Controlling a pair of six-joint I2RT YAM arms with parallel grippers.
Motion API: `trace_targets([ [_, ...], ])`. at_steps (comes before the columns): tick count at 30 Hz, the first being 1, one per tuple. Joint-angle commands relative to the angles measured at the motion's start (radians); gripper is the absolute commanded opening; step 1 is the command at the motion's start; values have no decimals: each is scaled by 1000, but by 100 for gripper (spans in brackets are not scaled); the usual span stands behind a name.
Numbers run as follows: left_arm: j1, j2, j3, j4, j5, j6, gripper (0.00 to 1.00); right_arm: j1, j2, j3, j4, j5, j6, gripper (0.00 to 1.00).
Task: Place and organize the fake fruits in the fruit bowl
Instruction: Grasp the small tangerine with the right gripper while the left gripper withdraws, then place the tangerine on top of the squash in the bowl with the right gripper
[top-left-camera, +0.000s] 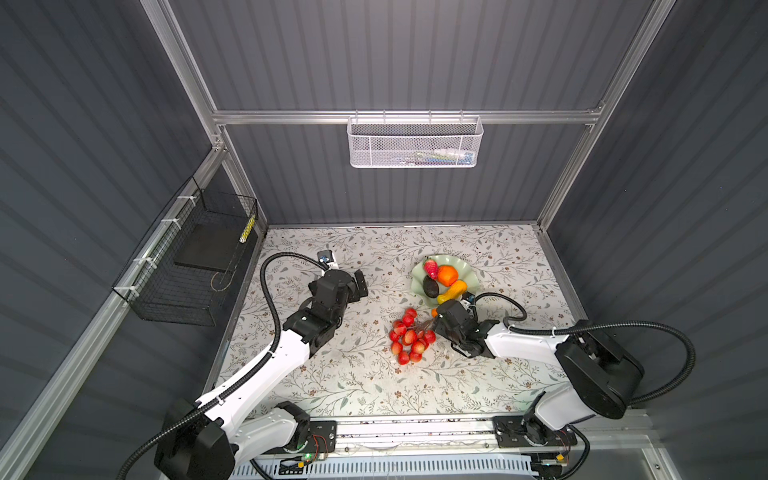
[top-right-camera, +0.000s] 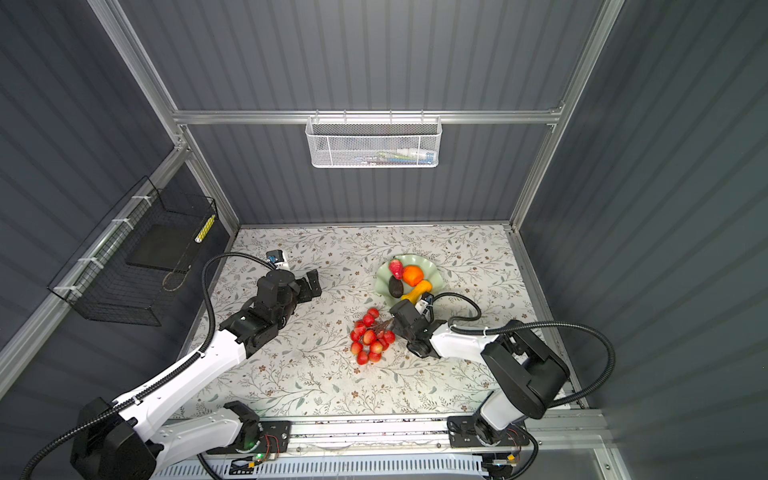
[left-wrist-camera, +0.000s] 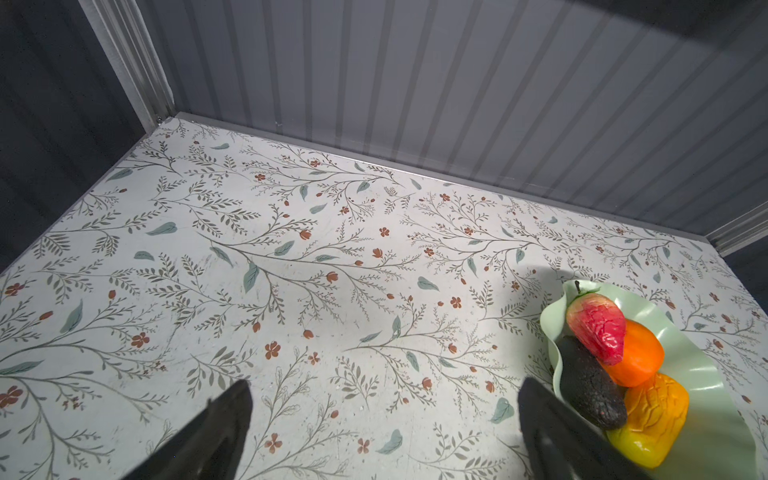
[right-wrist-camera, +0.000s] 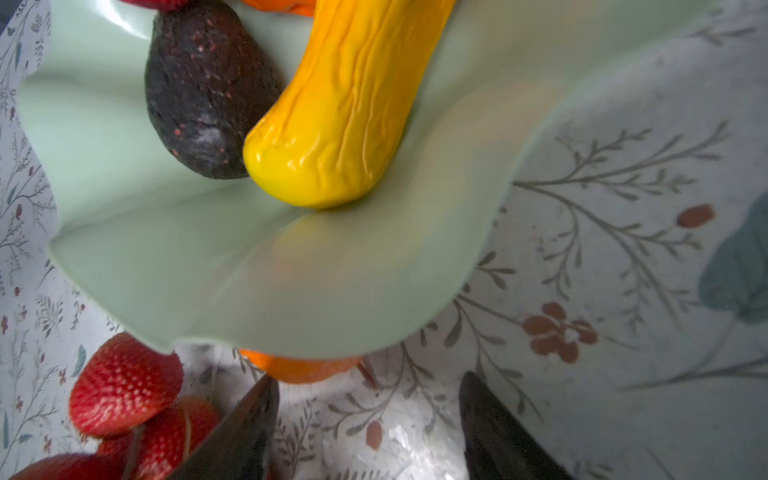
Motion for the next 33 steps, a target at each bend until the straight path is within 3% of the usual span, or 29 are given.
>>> trace_targets([
  [1, 7, -23, -6, -16, -16, -9, 100, 13, 25, 27, 5, 52, 10, 68],
  [13, 8, -23, -11, -23, -2, -9, 100, 31, 58, 77, -44, 133, -26, 82],
  [24, 10, -21, -17, -39, -2, -12, 100, 26, 124, 116, -37, 170, -64, 69],
  [33, 10, -41, -16, -57, 0, -16, 100, 22, 128, 126, -26, 153, -90, 45],
])
